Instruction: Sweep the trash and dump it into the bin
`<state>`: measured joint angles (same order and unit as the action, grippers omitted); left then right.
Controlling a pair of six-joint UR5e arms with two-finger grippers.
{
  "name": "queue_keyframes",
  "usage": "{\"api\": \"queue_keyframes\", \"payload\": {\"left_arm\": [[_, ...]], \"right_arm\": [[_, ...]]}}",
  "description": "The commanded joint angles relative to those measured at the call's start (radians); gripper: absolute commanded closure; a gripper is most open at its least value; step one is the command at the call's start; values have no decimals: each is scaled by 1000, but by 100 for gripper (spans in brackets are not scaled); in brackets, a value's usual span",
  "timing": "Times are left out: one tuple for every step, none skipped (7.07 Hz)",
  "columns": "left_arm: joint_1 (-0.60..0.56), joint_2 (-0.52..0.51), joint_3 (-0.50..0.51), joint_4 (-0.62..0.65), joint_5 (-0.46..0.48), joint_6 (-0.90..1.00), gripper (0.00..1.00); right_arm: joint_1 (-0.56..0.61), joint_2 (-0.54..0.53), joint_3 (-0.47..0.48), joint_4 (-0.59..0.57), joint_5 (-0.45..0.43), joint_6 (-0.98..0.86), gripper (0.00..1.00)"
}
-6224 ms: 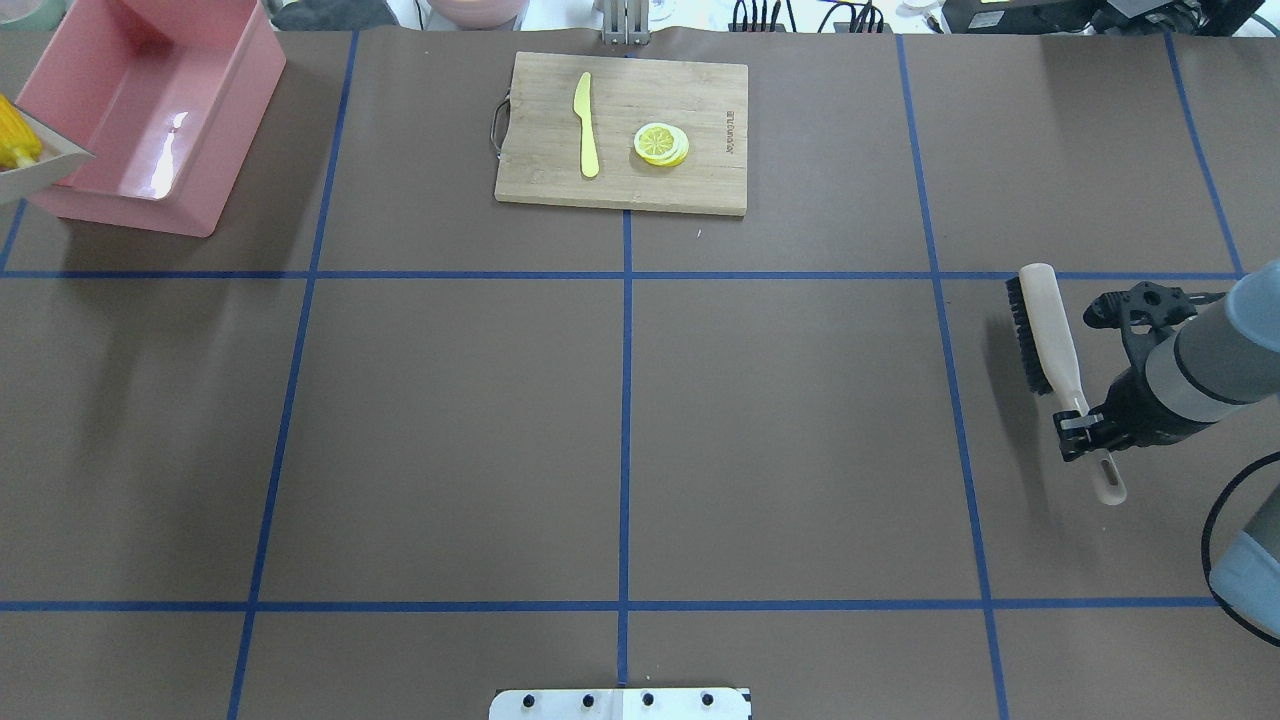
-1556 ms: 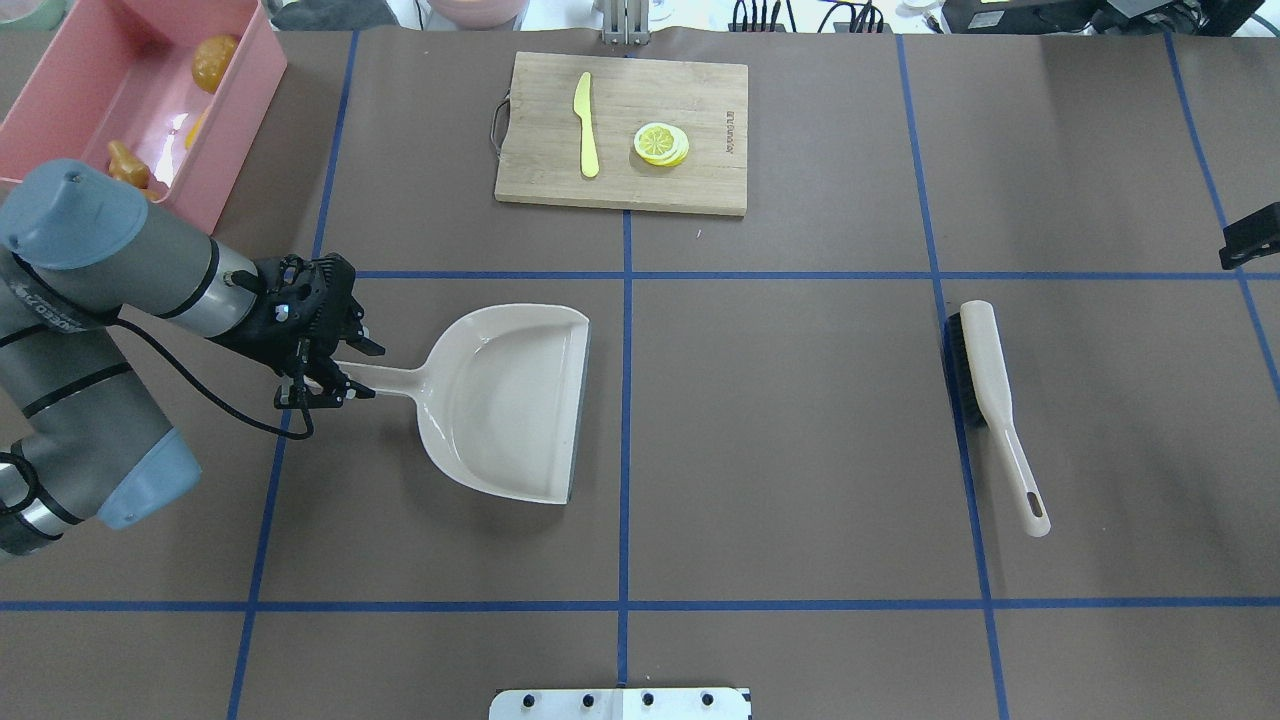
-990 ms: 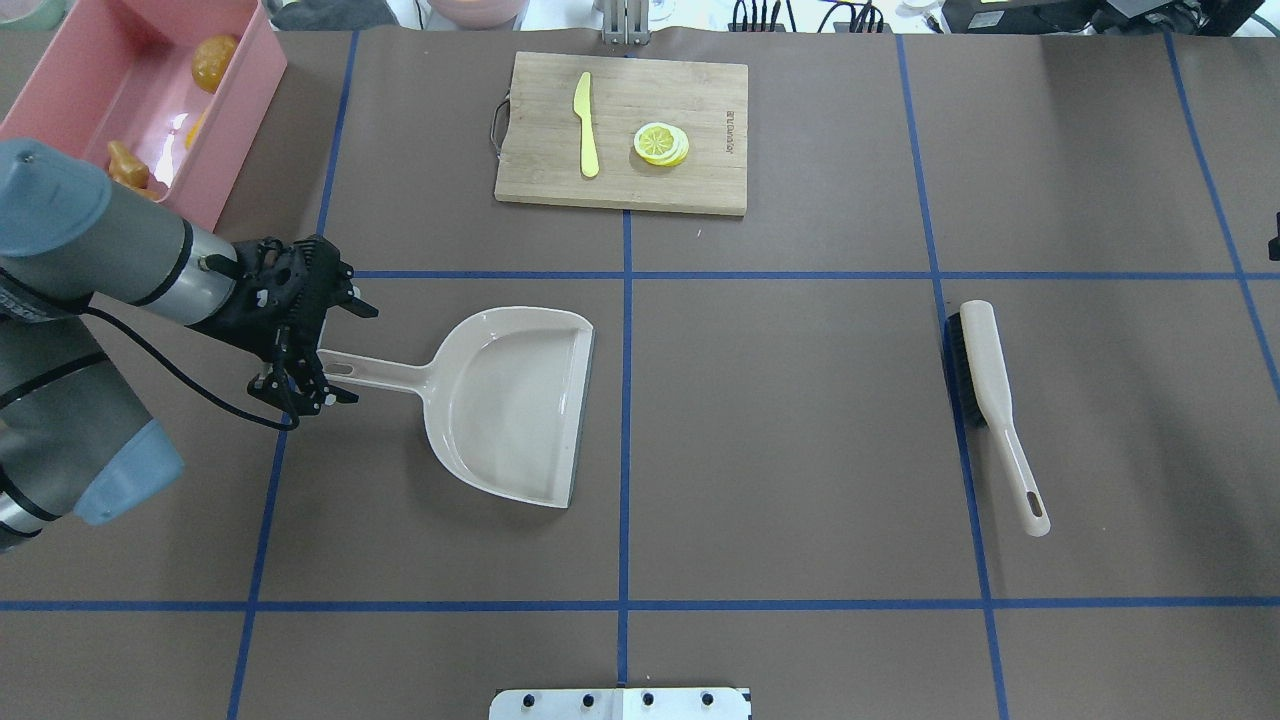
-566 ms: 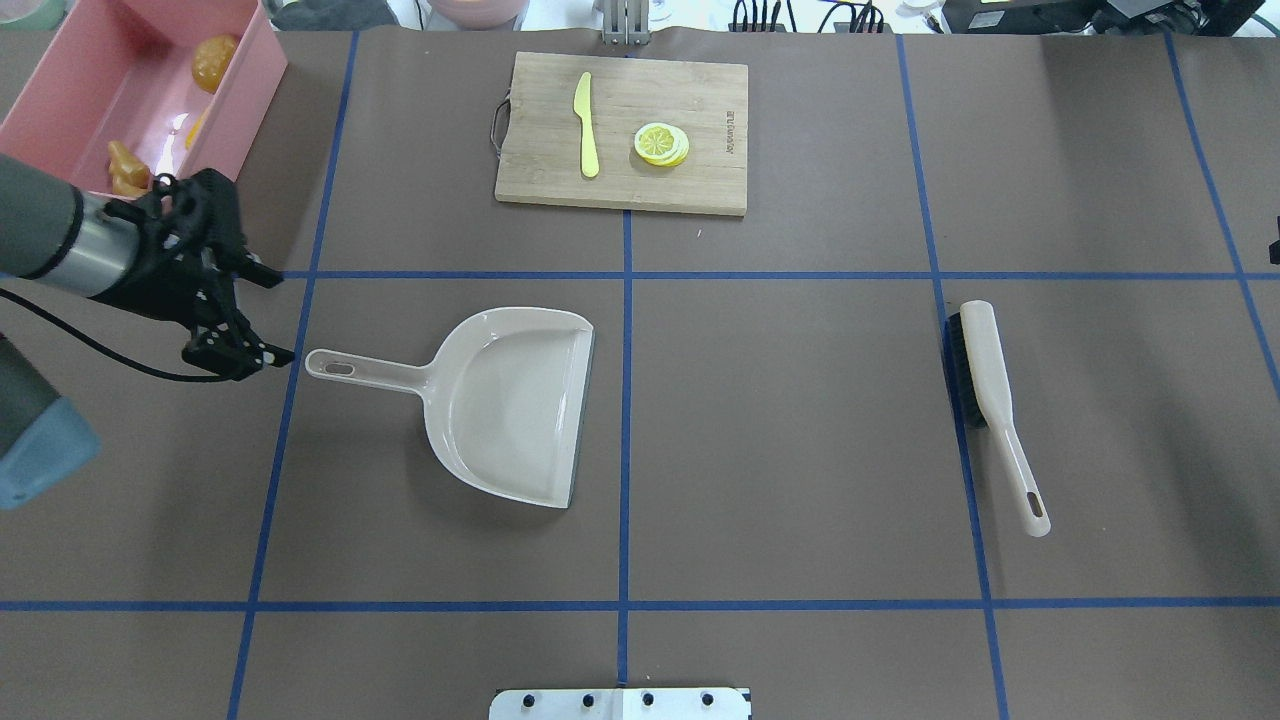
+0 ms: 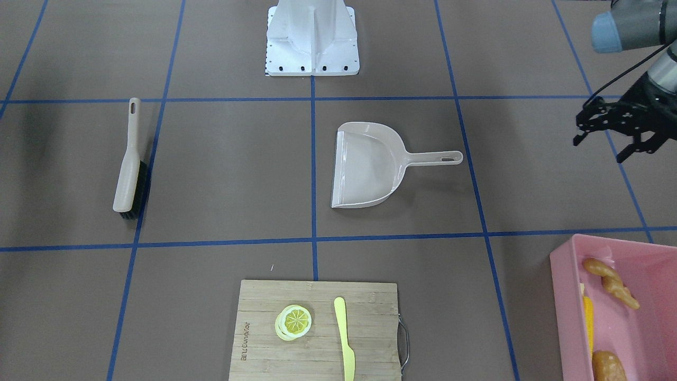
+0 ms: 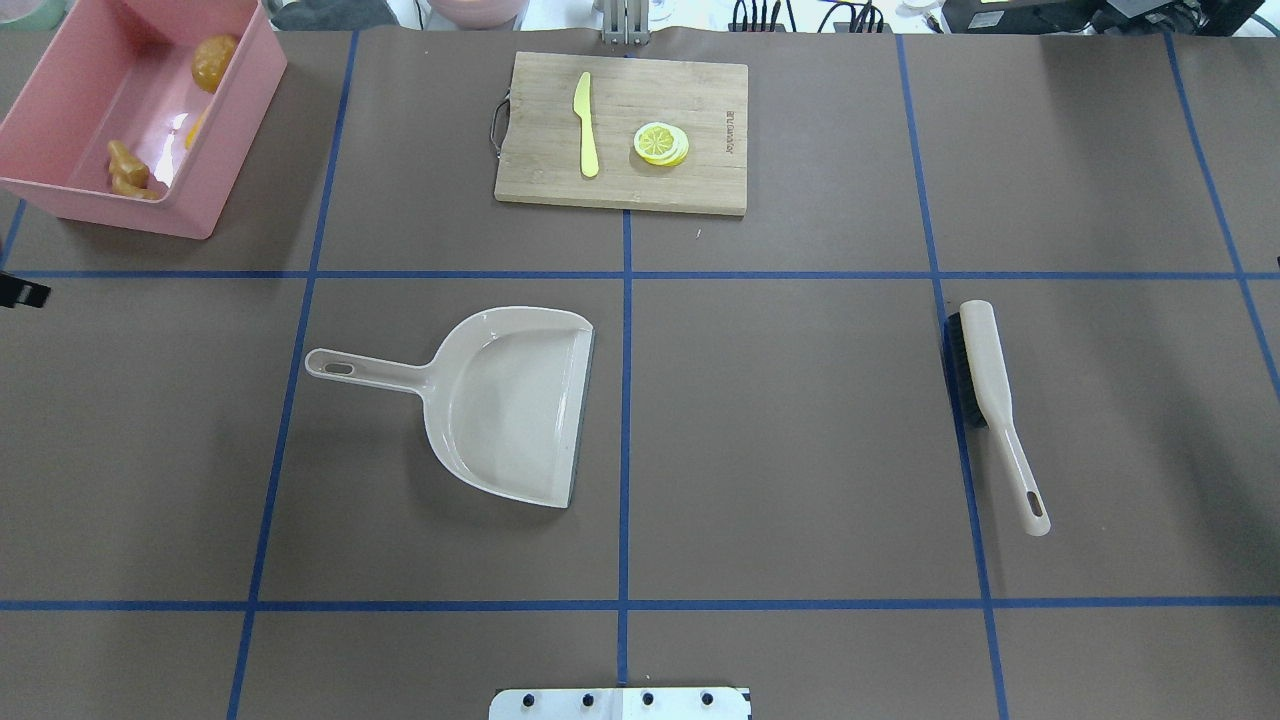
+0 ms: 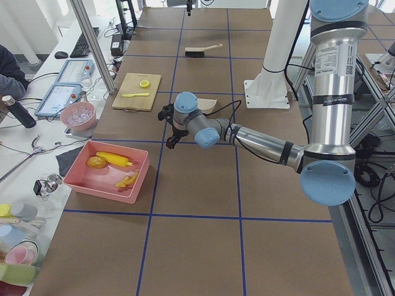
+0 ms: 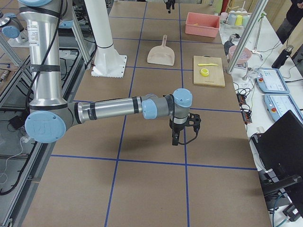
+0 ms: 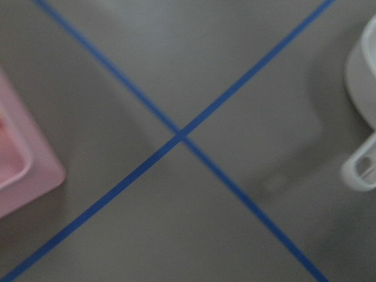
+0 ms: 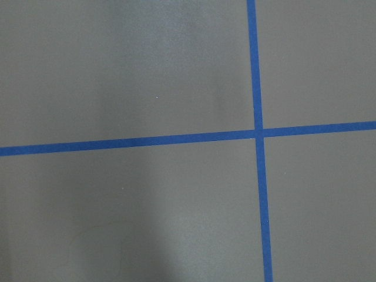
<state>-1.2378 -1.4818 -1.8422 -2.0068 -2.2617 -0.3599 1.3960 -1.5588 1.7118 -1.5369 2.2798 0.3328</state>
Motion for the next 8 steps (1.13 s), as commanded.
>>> {"api": "queue_keyframes", "payload": {"left_arm": [[-162, 12, 110, 146, 5, -34, 1], [-187, 23, 139, 149, 45, -34, 1], [-233, 53, 144, 129, 31, -34, 1], [-236, 60, 143, 129, 25, -43, 1], [-238, 64, 147, 129, 19, -45, 1], [-238, 57, 153, 123, 22, -45, 1], [-238, 52, 137, 120, 18, -42, 1], [-241, 64, 118, 112, 16, -43, 1]], "right_arm": [[85, -21, 11, -3, 21, -27, 0], [109, -39, 12, -5, 21, -85, 0], [126, -41, 14, -11, 23, -130, 0], [126, -43, 23, -11, 14, -133, 0], [126, -44, 25, -8, 12, -152, 0], [126, -52, 38, -8, 20, -188, 0], [124, -91, 84, -3, 21, -214, 0], [124, -118, 109, -5, 23, -257, 0]]}}
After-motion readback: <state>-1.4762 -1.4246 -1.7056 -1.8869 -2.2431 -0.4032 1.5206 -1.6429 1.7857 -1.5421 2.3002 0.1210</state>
